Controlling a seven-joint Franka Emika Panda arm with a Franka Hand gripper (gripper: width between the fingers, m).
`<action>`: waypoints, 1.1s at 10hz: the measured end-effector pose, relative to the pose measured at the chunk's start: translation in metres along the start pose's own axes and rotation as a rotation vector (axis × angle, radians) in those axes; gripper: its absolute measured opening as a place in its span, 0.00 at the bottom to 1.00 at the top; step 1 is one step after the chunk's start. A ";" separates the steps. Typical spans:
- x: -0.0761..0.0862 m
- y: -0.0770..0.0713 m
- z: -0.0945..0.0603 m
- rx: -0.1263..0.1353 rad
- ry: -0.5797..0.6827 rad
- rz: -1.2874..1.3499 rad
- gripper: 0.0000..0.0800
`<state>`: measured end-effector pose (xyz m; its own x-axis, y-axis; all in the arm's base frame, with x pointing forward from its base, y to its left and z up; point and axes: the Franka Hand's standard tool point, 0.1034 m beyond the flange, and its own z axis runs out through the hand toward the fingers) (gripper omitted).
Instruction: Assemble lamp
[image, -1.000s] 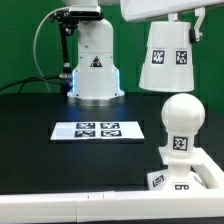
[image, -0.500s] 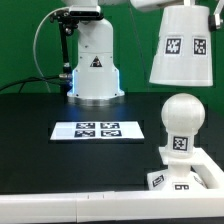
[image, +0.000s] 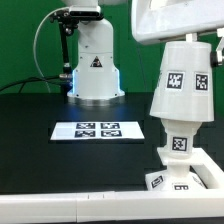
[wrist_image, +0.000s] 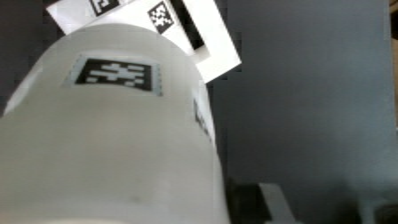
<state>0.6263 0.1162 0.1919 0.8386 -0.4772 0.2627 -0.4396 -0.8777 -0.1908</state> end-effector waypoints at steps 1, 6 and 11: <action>0.000 0.000 0.000 0.000 0.000 0.000 0.05; -0.002 0.007 0.010 -0.008 -0.013 0.016 0.05; -0.004 0.010 0.018 -0.016 -0.022 0.026 0.32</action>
Offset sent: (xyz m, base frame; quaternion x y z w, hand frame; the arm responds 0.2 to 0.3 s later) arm 0.0000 0.0000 0.0000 0.0000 0.0000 0.0000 1.0000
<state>0.6249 0.1100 0.1716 0.8337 -0.4990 0.2367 -0.4664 -0.8656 -0.1820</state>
